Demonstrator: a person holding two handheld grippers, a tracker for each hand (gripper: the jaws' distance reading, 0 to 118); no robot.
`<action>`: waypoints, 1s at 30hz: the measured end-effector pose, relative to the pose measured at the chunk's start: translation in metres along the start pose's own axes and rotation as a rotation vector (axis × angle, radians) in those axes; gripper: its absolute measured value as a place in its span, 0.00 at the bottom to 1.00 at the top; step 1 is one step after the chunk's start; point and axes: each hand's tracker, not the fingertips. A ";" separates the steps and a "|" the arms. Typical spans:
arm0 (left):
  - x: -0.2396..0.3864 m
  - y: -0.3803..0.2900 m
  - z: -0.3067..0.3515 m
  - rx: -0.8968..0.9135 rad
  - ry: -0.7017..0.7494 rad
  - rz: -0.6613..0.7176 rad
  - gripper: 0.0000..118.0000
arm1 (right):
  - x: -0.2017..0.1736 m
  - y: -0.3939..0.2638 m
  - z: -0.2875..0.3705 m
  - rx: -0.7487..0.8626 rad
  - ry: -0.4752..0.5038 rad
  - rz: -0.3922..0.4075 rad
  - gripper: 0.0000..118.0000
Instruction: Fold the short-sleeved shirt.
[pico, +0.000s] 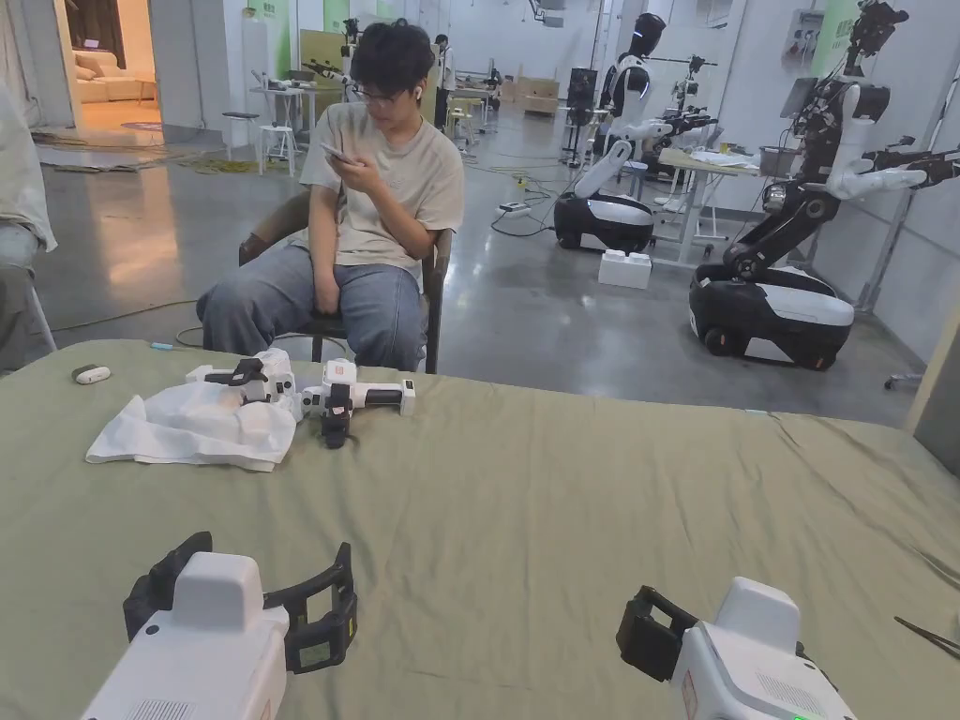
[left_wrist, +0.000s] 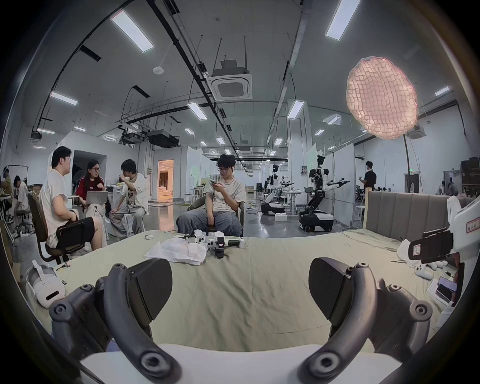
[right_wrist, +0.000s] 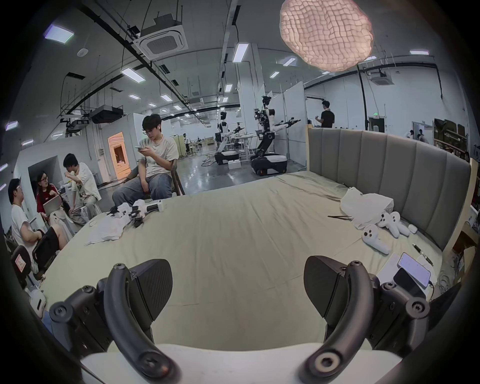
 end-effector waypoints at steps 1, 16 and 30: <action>0.000 0.000 0.000 -0.002 -0.001 -0.004 0.91 | 0.000 0.000 0.000 0.002 0.014 -0.005 0.88; -0.002 0.002 -0.007 -0.027 0.014 -0.038 0.91 | -0.013 -0.014 0.002 0.215 0.044 0.178 0.88; -0.005 0.001 -0.010 -0.037 0.016 -0.037 0.91 | -0.012 -0.010 0.001 0.248 0.067 0.173 0.91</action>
